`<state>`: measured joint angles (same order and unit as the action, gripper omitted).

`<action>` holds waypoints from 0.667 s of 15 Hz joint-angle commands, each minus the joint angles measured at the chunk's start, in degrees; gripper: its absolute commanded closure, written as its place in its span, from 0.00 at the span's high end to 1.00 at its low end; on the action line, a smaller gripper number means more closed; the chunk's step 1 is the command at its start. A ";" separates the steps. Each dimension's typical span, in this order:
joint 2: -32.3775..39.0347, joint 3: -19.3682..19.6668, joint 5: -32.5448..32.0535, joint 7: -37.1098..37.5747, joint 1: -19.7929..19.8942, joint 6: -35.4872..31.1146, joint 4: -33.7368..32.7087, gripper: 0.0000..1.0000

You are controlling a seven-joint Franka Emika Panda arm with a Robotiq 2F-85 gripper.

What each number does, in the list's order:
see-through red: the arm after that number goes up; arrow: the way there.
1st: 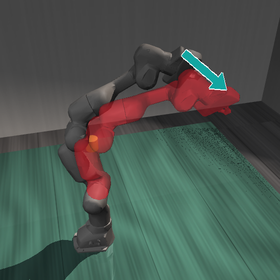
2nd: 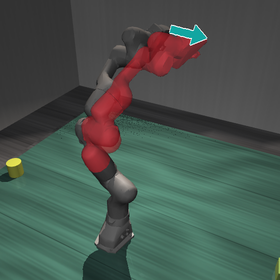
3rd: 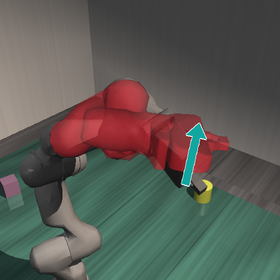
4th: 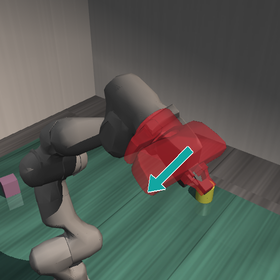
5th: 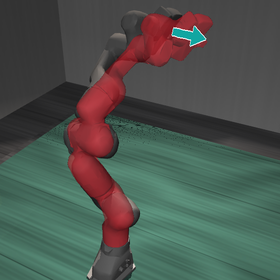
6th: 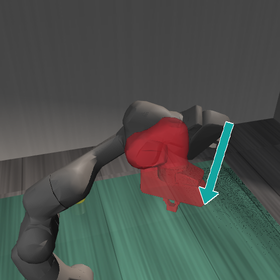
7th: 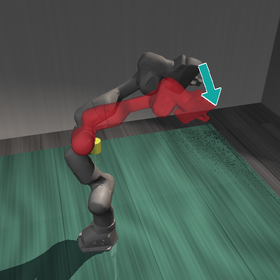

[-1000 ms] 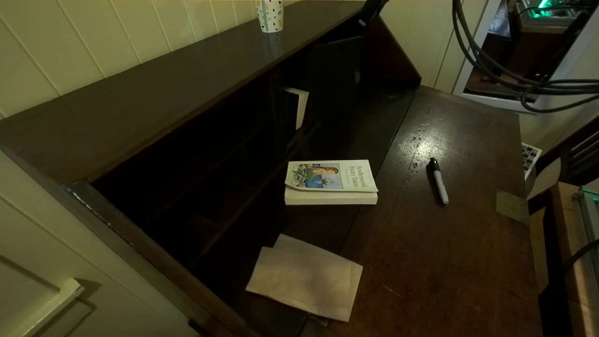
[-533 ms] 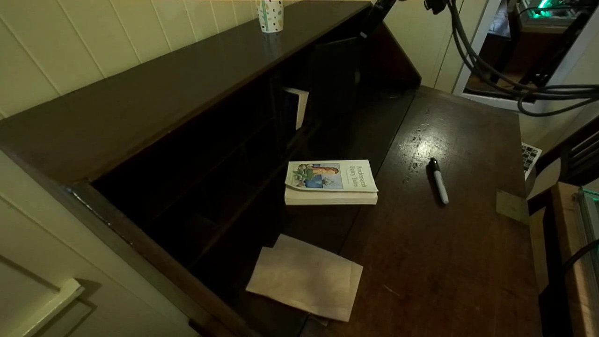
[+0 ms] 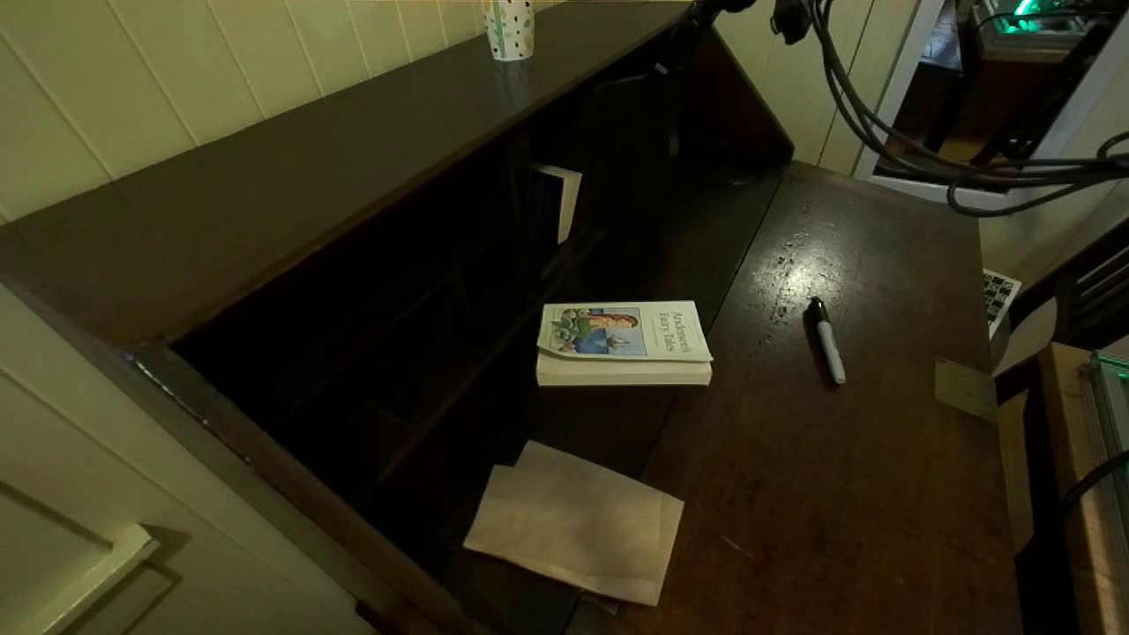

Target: Put the blue book on the shelf.

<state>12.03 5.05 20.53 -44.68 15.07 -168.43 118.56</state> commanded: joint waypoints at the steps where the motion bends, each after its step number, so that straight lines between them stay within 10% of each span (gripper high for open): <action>1: 2.79 -4.82 7.96 -7.93 3.95 1.32 -4.79 1.00; 10: 5.08 -2.96 5.69 -4.49 4.12 10.74 -8.02 1.00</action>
<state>16.50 0.98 28.02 -51.52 19.55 -162.12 112.29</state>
